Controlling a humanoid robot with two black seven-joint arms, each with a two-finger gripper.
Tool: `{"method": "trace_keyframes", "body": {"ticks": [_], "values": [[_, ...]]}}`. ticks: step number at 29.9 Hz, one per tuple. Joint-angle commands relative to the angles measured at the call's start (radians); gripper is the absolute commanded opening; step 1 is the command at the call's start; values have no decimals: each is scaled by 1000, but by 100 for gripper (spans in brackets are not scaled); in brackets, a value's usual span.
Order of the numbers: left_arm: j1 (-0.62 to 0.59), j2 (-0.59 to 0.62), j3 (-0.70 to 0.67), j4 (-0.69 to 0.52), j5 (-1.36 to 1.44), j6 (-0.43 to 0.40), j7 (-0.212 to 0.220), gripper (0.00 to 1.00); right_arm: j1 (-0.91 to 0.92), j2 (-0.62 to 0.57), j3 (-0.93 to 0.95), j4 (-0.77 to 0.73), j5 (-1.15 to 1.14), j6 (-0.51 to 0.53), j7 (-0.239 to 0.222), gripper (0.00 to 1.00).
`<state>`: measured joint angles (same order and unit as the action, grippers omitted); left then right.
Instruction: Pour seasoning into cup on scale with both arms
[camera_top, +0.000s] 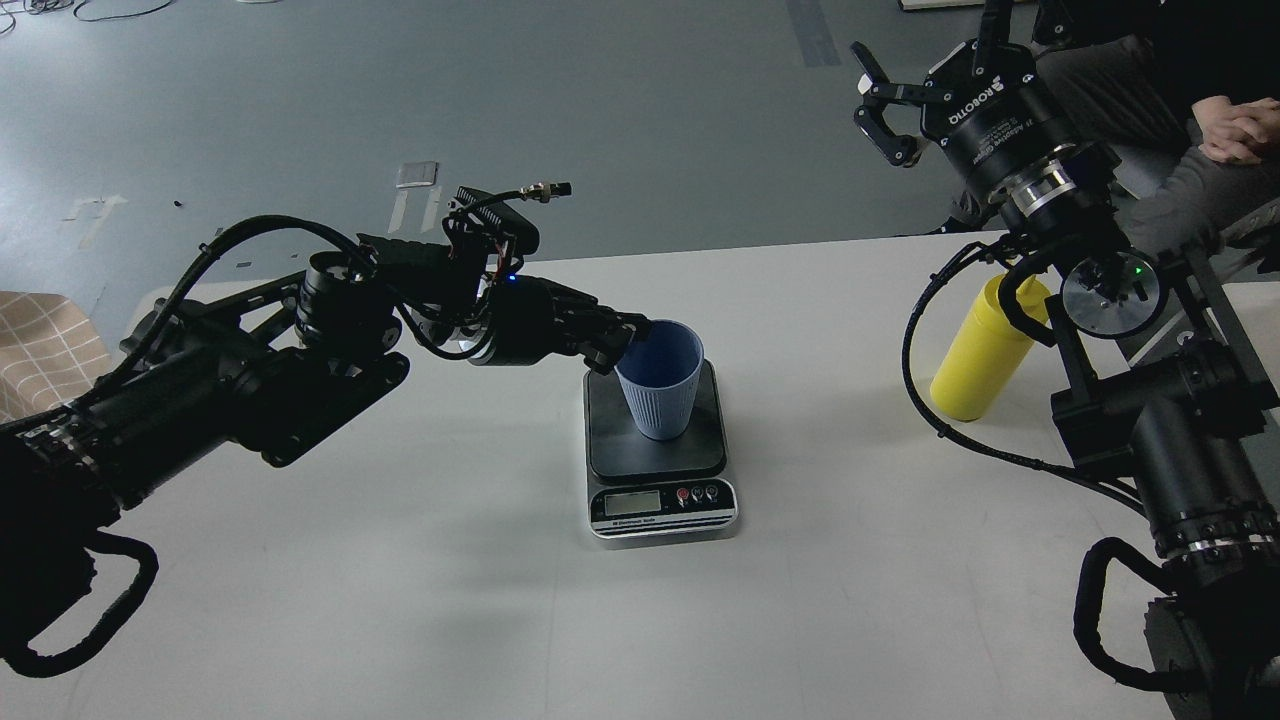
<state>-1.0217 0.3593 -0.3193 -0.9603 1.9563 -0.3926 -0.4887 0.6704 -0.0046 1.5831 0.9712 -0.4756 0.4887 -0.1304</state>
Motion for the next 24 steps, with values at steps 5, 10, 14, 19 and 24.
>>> {"method": "trace_keyframes", "body": {"ticks": [5,10,14,19,24], "values": [[0,0,-7,-2,0,0,0,34,0,0,0,1,0,0,0,100],[-1,6,-17,-5,-34,0,0,62,0,0,0,1,0,0,0,100],[-8,17,-15,-14,-128,-8,0,77,0,0,0,1,0,0,0,100],[-12,20,-21,-15,-145,-8,0,81,0,0,0,3,0,0,0,100],[-27,23,-57,-15,-255,-8,0,88,0,-2,0,3,0,0,0,100]]}}
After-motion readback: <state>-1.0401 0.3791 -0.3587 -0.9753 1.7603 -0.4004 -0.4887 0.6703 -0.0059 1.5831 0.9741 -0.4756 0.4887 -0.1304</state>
